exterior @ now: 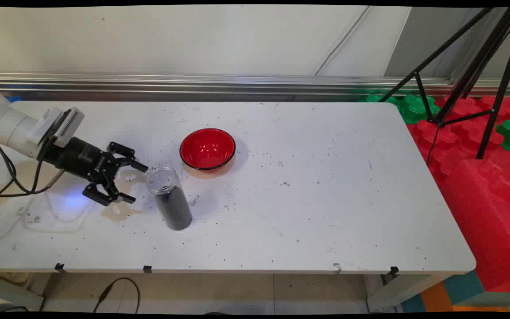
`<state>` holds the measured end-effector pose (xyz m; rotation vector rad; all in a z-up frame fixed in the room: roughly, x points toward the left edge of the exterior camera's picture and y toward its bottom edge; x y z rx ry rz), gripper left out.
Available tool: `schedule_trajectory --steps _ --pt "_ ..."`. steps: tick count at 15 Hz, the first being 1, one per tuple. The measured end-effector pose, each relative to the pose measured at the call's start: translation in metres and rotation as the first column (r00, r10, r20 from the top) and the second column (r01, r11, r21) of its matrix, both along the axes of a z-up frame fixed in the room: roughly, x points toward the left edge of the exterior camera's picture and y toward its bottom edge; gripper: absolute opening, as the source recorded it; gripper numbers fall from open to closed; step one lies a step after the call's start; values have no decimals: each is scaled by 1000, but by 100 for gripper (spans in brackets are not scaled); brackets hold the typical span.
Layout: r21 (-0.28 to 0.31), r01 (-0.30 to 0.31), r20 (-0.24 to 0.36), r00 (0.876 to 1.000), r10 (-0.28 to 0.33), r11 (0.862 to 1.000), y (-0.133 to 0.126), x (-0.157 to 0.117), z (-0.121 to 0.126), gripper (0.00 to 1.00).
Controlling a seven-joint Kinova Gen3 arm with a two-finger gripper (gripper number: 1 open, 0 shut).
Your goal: Pick up the black seasoning powder from the table
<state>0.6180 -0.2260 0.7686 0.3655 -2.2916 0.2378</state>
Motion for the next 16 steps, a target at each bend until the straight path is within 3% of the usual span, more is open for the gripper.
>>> schedule_trajectory --steps 16 --pt "-31 73 -131 988 -77 997 -6 -43 -25 100"
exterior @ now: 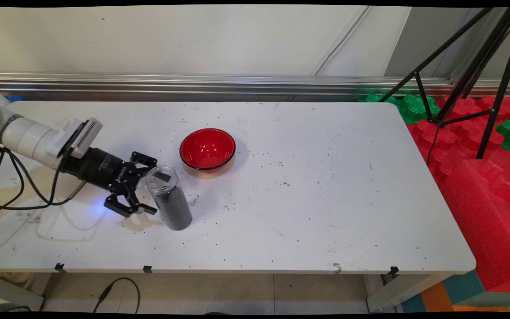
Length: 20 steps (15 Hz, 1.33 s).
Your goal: Pick up the black seasoning powder from the table
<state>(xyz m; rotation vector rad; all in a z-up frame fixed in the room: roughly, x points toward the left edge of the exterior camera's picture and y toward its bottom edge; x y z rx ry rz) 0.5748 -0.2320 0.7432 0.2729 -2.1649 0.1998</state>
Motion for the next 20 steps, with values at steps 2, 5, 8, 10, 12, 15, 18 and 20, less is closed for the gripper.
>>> schedule_trajectory --steps 2,5,8,10,12,15,18,20 --pt "-5 5 -14 1000 -5 1000 -2 -6 -3 100" --pt "-14 13 -35 999 -14 1000 -6 -15 -7 100" --pt "-22 21 -54 998 -22 1000 -10 -23 -11 100" --pt "-25 25 -65 998 -27 999 -12 -27 -12 100" --pt "-27 29 -75 997 -31 999 -13 -30 -13 100" --pt "-29 31 -87 996 -33 999 -15 -33 -14 100" --pt "-28 34 -99 994 -37 999 -17 -36 -14 100" --pt "-26 36 -110 993 -39 999 -19 -39 -14 100"
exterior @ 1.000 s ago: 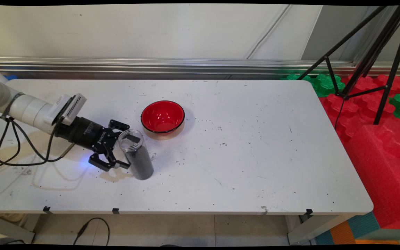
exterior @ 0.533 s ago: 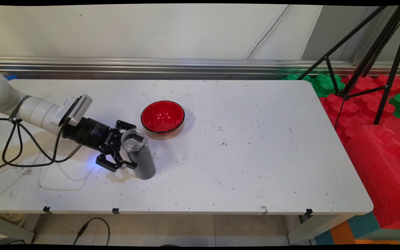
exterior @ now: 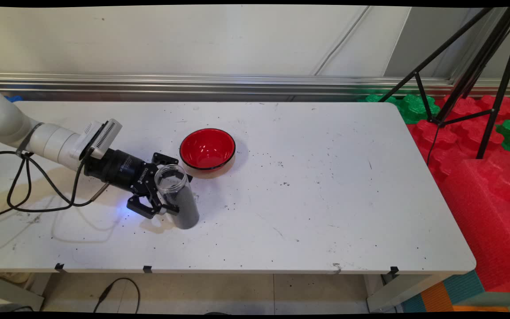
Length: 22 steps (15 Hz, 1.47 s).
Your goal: Pick up the black seasoning powder from the table, then pour the black seasoning powder in the red bowl
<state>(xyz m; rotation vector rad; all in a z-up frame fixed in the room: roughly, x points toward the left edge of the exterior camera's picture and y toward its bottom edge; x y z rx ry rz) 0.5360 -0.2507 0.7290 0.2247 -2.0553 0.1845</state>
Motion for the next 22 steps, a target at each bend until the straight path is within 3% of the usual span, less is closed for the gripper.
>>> schedule_trajectory --steps 11,12,22 --pt "13 11 -31 999 -11 1000 -6 -6 -1 100" --pt "15 14 -32 999 -13 1000 -6 -5 -1 0" --pt "29 8 -40 999 -7 1000 -9 -3 2 0"
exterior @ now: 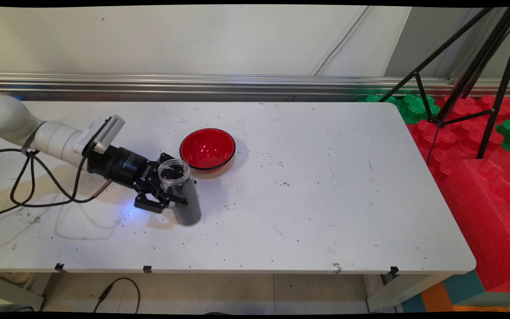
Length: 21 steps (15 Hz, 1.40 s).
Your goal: Pour the black seasoning powder in the red bowl
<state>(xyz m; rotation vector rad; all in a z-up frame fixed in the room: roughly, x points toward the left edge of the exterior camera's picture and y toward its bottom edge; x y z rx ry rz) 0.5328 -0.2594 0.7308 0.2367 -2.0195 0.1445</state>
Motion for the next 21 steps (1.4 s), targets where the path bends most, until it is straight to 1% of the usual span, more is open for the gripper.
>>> schedule_trajectory --steps 4,9,16,21 --pt "13 -25 -14 1000 25 1000 -3 -1 6 0" --pt "19 -59 -44 997 60 998 -8 -8 22 0" --pt "6 -91 -85 992 91 996 -18 -19 47 0" --pt "-16 -126 -123 985 123 992 -31 -30 74 0"
